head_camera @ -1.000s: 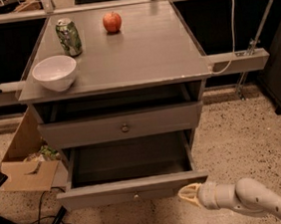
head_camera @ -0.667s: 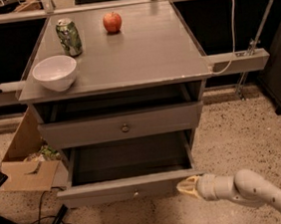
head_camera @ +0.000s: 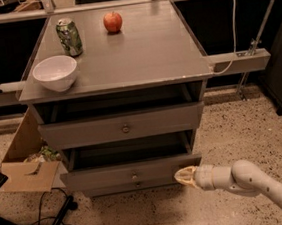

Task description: Close middle drawer

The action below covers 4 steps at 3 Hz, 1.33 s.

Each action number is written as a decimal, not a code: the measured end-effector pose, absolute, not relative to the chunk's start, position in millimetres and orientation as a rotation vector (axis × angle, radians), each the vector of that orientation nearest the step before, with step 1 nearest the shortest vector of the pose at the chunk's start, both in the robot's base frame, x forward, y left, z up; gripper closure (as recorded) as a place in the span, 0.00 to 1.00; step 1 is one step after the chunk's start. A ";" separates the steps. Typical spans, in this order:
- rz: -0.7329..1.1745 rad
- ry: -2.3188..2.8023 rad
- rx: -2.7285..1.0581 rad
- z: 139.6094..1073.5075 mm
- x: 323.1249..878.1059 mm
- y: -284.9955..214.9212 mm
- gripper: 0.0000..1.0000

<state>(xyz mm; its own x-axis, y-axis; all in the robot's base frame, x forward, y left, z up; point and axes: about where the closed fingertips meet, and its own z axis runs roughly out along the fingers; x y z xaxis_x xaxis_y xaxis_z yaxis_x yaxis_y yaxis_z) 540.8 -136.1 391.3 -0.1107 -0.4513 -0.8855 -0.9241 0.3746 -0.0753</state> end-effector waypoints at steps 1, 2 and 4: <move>0.657 1.719 -1.221 389.6 542.8 -135.0 1.00; 0.681 1.690 -1.224 380.9 553.5 -129.4 1.00; 0.783 1.602 -1.280 359.0 582.2 -99.9 1.00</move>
Offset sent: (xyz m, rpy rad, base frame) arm 0.0264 0.0078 -0.0199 0.0517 -0.0217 0.0399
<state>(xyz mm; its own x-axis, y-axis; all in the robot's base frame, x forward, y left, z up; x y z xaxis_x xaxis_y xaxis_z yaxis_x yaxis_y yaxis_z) 582.2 -99.9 359.0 -0.0454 -0.3852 -0.9217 -0.9638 0.2594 -0.0609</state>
